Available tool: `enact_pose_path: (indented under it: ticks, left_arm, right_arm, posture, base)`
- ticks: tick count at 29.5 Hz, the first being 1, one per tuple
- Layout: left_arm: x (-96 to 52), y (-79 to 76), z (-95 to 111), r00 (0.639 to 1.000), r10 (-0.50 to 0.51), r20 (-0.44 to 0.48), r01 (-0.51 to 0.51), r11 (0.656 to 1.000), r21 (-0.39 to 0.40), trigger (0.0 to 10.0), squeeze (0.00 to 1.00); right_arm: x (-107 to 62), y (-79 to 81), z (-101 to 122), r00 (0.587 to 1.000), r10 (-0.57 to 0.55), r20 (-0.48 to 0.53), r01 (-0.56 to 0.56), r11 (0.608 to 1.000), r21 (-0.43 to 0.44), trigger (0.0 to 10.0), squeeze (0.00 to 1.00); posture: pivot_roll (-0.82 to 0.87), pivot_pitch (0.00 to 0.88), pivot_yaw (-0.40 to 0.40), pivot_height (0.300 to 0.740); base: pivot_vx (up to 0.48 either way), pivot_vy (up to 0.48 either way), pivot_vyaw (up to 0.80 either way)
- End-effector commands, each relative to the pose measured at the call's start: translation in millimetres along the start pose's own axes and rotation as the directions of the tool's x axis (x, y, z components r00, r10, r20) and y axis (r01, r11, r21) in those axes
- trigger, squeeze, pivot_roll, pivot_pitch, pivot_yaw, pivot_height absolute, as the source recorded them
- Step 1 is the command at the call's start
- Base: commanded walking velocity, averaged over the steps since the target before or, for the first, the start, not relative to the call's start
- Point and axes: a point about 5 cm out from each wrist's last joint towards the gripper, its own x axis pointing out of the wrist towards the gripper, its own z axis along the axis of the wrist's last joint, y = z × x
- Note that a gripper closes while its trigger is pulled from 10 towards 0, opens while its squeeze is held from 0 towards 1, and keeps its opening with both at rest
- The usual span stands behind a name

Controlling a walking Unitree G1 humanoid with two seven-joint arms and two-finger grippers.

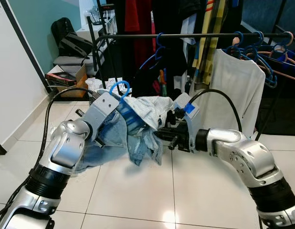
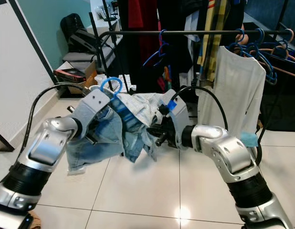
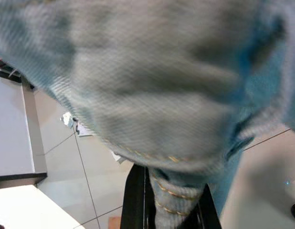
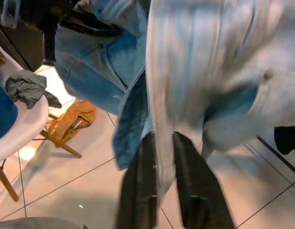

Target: Hang hanger

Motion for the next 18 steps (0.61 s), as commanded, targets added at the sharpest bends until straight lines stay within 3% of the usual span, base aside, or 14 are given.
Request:
enact_pose_path:
  ticks: [1, 3, 6, 9, 10, 11, 12, 13, 15, 16, 17, 18]
  left_arm:
    - [-4.8, 8.4, 7, 0.999, 0.018, 0.031, -0.018, 1.000, -0.014, 10.0, 0.00]
    - [-4.5, 3.2, 9, 0.999, -0.009, 0.049, 0.010, 1.000, -0.023, 10.0, 0.00]
    - [-4.7, -3.9, 16, 0.990, -0.074, 0.122, 0.074, 0.997, 0.007, 10.0, 0.00]
    - [-5.9, -4.7, 18, 0.983, -0.099, 0.151, 0.095, 0.995, 0.036, 10.0, 0.00]
    - [-8.3, -6.1, 21, 0.972, -0.141, 0.190, 0.126, 0.988, 0.086, 10.0, 0.00]
    - [-8.3, -6.1, 21, 0.972, -0.141, 0.190, 0.126, 0.988, 0.086, 10.0, 0.00]
    - [-10.5, -6.9, 22, 0.961, -0.176, 0.215, 0.151, 0.980, 0.128, 10.0, 0.00]
    - [-10.5, -6.9, 22, 0.961, -0.176, 0.215, 0.151, 0.980, 0.128, 10.0, 0.00]
    - [-18.6, -9.8, 24, 0.919, -0.287, 0.271, 0.228, 0.946, 0.230, 10.0, 0.00]
    - [-18.6, -9.8, 24, 0.919, -0.287, 0.271, 0.228, 0.946, 0.230, 10.0, 0.00]
    - [-23.1, -11.7, 23, 0.896, -0.345, 0.278, 0.267, 0.922, 0.281, 10.0, 0.00]
    - [-23.1, -11.7, 23, 0.896, -0.345, 0.278, 0.267, 0.922, 0.281, 10.0, 0.00]
  right_arm:
    - [2.7, 10.1, 3, 0.998, 0.058, 0.018, -0.058, 0.998, -0.030, 10.0, 1.00]
    - [1.2, 13.6, 5, 0.996, 0.089, 0.032, -0.087, 0.995, -0.044, 10.0, 1.00]
    - [-20.0, 15.8, 6, 0.985, 0.169, 0.025, -0.165, 0.977, -0.135, 10.0, 1.00]
    - [-32.8, 13.3, 12, 0.979, 0.198, 0.059, -0.187, 0.970, -0.155, 10.0, 1.00]
    - [-51.0, 6.9, 26, 0.967, 0.216, 0.136, -0.192, 0.967, -0.168, 10.0, 1.00]
    - [-51.0, 6.9, 26, 0.967, 0.216, 0.136, -0.192, 0.967, -0.168, 10.0, 1.00]
    - [-68.0, 1.2, 40, 0.950, 0.227, 0.217, -0.190, 0.966, -0.178, 10.0, 1.00]
    - [-68.0, 1.2, 40, 0.950, 0.227, 0.217, -0.190, 0.966, -0.178, 10.0, 1.00]
    - [-109.1, -11.7, 68, 0.901, 0.245, 0.358, -0.172, 0.959, -0.224, 10.0, 1.00]
    - [-109.1, -11.7, 68, 0.901, 0.245, 0.358, -0.172, 0.959, -0.224, 10.0, 1.00]
    - [-126.1, -16.4, 78, 0.884, 0.253, 0.394, -0.161, 0.954, -0.252, 10.0, 1.00]
    - [-126.1, -16.4, 78, 0.884, 0.253, 0.394, -0.161, 0.954, -0.252, 10.0, 1.00]
  posture:
    - [-0.05, 0.000, 0.059, 0.740]
    - [-0.05, 0.000, 0.059, 0.740]
    - [-0.06, 0.000, 0.058, 0.740]
    - [-0.06, 0.000, 0.058, 0.740]
    - [-0.06, 0.000, 0.056, 0.740]
    - [-0.06, 0.000, 0.056, 0.740]
    - [-0.06, 0.000, 0.056, 0.740]
    - [-0.06, 0.000, 0.056, 0.740]
    - [-0.06, 0.000, 0.056, 0.740]
    - [-0.06, 0.000, 0.056, 0.740]
    - [-0.06, 0.000, 0.056, 0.740]
    - [-0.06, 0.000, 0.056, 0.740]
  base:
    - [0.000, 0.000, 0.00]
    - [0.000, 0.000, 0.00]
    - [0.000, 0.000, 0.00]
    - [0.000, 0.000, 0.00]
    - [0.000, 0.000, 0.00]
    - [0.000, 0.000, 0.00]
    - [0.000, 0.000, 0.00]
    - [0.000, 0.000, 0.00]
    - [0.000, 0.000, 0.00]
    - [0.000, 0.000, 0.00]
    - [0.000, 0.000, 0.00]
    - [0.000, 0.000, 0.00]
